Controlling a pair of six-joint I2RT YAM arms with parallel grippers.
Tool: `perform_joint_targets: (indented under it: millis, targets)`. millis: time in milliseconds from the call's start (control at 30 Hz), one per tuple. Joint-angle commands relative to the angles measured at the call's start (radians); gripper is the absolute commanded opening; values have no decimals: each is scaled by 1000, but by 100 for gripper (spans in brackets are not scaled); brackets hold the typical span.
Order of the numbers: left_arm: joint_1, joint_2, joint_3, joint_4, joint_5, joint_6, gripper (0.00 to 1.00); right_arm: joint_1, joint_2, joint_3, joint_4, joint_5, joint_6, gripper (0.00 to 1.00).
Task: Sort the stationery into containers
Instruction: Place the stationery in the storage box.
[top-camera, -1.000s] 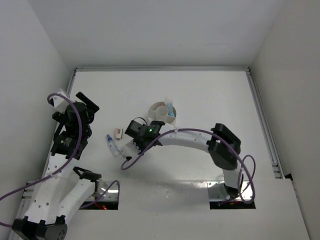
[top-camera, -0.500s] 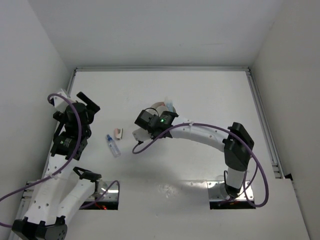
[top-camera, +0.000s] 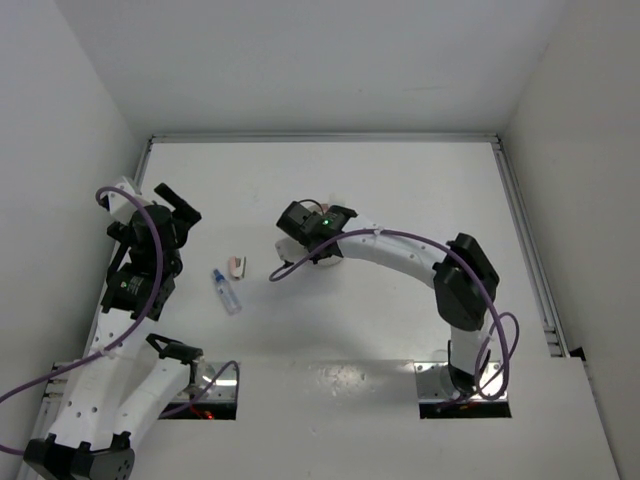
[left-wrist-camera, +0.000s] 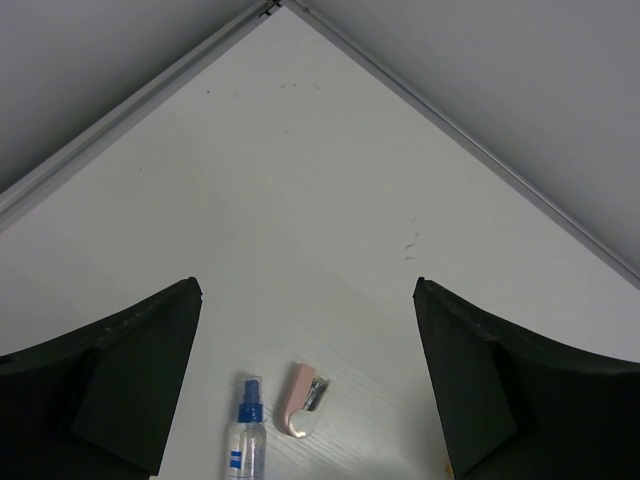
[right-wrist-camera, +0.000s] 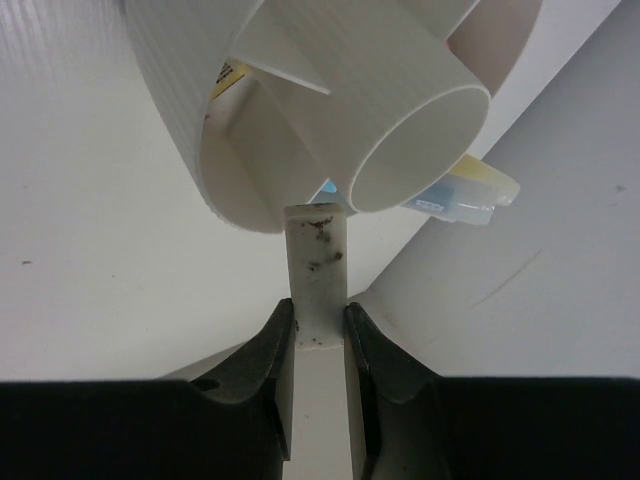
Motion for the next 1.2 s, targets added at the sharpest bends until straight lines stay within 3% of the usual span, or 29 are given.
perform_joint_targets:
  millis: [0,233,500,600,733,933,967,1000,1033,1067,1100,1167]
  targets:
    - [8,-12,-2,30,6,17,94,-7,20,48,6,13,0,2]
    - [8,-12,-2,30,6,17,94,-25,50,48,6,2,-10,2]
    - [8,-12,-2,30,6,17,94,-34,84,67,6,-28,-29,11]
    - [8,-12,-2,30,6,17,94,-34,104,86,16,-19,-29,21]
    - [8,-12,-2,30,6,17,94,-34,104,86,16,-19,-29,49]
    - [8,-1,-2,39,29,17,91,-34,49,96,34,-10,-19,53]
    - [8,8,-13,49,49,29,80,-34,40,96,34,-10,-10,51]
    - [8,8,-23,75,78,52,61,-34,17,114,34,-10,4,34]
    - [8,38,-24,89,153,61,22,-34,5,151,34,-25,56,19]
    - [8,60,-33,105,199,72,11,-34,-6,175,7,-49,91,6]
    - [8,86,-33,105,240,72,3,-34,-21,210,6,-121,134,0]
    - [8,187,-22,105,346,58,0,-43,-107,188,52,-236,255,0]
